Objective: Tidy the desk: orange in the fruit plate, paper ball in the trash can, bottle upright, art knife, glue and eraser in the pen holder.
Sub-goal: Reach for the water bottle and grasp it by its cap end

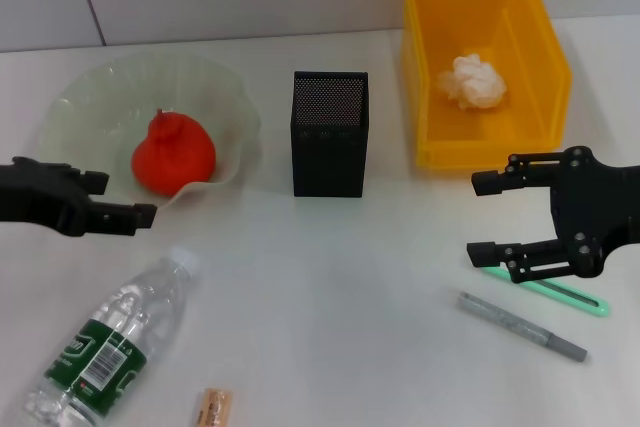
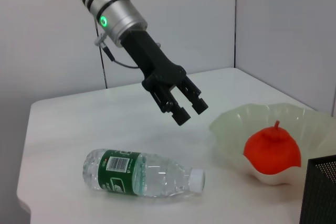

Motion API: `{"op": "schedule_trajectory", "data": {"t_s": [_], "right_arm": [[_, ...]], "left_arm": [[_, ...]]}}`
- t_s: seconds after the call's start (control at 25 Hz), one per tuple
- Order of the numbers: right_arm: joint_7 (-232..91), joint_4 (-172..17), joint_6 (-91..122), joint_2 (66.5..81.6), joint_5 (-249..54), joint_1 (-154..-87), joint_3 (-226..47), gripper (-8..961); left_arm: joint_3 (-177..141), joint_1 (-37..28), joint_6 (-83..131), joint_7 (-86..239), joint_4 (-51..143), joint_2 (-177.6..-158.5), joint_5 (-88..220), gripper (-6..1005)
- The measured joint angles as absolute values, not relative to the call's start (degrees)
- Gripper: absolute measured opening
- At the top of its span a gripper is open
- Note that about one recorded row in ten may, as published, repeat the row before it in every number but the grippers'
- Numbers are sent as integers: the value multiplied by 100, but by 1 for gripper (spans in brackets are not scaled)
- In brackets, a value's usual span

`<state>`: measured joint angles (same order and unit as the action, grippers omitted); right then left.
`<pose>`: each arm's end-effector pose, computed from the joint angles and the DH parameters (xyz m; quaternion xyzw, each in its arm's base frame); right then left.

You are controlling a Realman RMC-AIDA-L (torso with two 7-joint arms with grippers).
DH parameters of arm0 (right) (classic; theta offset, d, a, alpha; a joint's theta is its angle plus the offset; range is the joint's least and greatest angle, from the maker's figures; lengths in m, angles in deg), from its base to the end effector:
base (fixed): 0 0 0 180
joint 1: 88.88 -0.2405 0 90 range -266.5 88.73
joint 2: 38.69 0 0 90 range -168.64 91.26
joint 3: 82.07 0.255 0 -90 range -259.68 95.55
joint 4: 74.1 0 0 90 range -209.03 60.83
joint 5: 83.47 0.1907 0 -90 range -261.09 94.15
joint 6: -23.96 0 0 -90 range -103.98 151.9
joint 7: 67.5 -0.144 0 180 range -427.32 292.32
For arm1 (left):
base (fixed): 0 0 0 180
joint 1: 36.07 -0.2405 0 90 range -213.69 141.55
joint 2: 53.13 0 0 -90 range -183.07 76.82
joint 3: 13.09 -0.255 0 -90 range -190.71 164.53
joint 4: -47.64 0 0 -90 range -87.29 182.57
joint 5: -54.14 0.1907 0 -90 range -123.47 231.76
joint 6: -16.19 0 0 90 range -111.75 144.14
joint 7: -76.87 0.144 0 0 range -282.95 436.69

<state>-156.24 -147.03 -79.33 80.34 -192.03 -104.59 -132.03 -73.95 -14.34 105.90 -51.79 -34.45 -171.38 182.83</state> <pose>0.2316 0.2633 0.0621 -0.9699 0.1048 0.1820 0.1234 -0.2204 0.3134 0.0547 -0.9236 -0.3335 -0.0266 0.1870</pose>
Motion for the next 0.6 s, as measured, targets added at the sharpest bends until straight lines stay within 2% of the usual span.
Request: {"op": "schedule_trajectory", "data": {"t_s": [0.6], "right_arm": [[-15124, -14245, -7976, 8034, -19168, -10468, -12802, 759]], "left_arm": [[-8686, -733, 11191, -7190, -3764, -17159, 19322, 810]]}}
